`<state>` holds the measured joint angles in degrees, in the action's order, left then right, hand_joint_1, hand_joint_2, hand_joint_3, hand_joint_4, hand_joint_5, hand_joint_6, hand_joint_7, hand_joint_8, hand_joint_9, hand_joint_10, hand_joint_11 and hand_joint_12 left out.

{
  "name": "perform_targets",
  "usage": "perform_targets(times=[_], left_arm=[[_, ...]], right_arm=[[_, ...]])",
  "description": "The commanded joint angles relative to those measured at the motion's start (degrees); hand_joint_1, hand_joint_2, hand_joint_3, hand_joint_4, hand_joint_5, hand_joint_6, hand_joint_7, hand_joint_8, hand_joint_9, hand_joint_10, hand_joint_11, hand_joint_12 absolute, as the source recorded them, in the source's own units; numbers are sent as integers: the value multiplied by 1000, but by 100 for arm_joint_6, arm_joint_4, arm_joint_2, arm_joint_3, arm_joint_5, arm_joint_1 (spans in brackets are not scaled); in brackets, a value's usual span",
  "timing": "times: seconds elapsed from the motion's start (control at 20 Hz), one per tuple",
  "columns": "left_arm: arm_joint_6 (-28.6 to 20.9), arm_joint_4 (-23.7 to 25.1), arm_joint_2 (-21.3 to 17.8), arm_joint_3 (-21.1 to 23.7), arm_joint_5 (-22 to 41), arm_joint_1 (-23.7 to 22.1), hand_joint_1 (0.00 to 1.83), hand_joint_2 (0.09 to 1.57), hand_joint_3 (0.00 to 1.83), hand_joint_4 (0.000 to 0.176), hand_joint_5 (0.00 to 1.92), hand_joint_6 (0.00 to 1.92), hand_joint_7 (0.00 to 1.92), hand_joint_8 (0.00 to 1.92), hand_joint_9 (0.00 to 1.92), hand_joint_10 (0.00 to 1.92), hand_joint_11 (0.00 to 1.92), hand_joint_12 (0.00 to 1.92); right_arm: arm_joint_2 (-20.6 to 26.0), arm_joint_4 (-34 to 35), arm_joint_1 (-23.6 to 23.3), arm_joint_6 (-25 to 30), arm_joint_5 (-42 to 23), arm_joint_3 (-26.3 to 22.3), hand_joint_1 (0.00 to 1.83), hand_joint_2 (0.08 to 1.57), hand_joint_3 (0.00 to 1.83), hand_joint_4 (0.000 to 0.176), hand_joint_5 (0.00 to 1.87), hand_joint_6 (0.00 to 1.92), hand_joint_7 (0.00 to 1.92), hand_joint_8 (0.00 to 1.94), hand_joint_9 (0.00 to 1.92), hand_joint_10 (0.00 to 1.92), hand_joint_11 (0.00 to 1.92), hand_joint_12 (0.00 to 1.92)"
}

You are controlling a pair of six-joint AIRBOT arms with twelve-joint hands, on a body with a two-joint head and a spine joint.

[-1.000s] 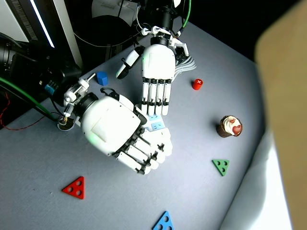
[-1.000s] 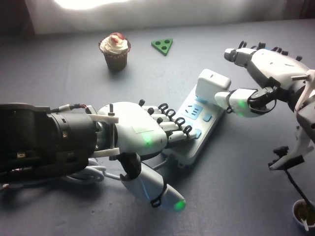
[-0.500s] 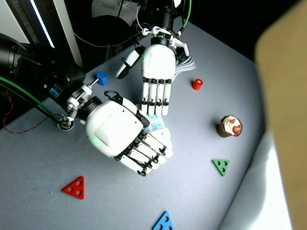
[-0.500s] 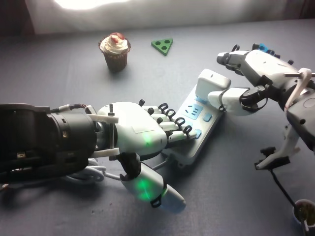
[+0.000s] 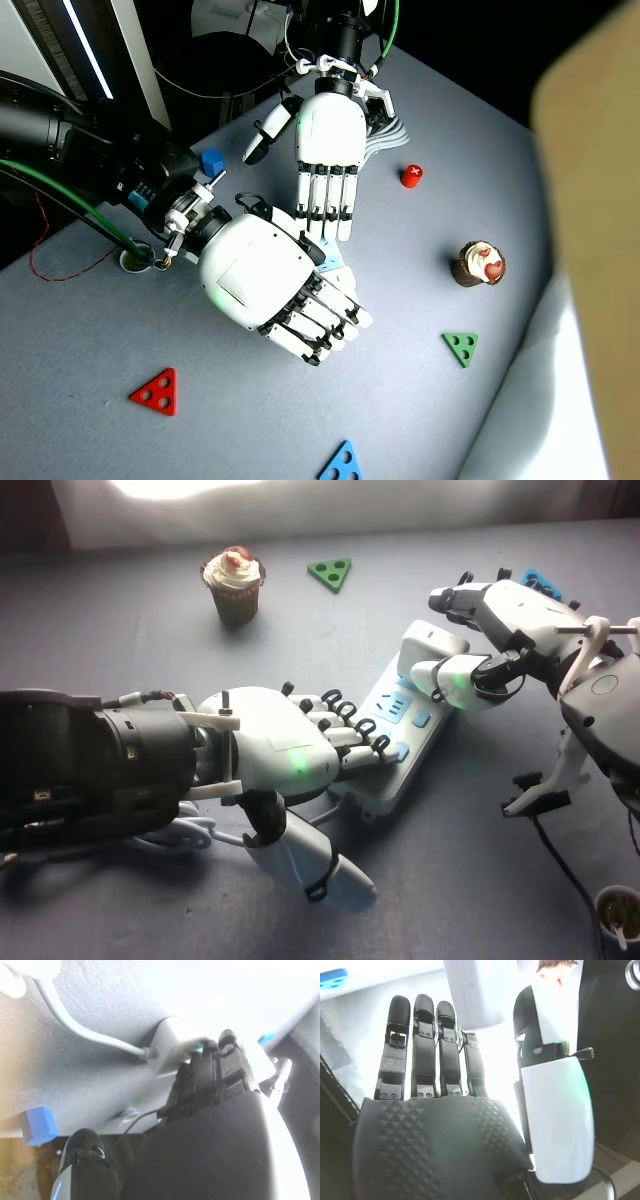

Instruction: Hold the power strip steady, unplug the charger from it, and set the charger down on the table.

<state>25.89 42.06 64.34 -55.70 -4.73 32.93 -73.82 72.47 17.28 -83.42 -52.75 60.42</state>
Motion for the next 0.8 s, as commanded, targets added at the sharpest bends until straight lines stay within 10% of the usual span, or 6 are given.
perform_targets(times=[0.0,0.75], left_arm=[[19,39,-6,-26,34,13,0,974,1,0,14,0,42,0,27,2,19,20],[19,39,-3,-23,-1,18,0,971,0,0,30,5,53,6,41,6,26,25]], right_arm=[[44,-377,-62,62,-352,34,939,1147,2,0,369,0,416,1,422,1,104,773],[2,-456,-62,77,-335,79,947,1148,3,0,377,1,425,1,435,2,126,746]])
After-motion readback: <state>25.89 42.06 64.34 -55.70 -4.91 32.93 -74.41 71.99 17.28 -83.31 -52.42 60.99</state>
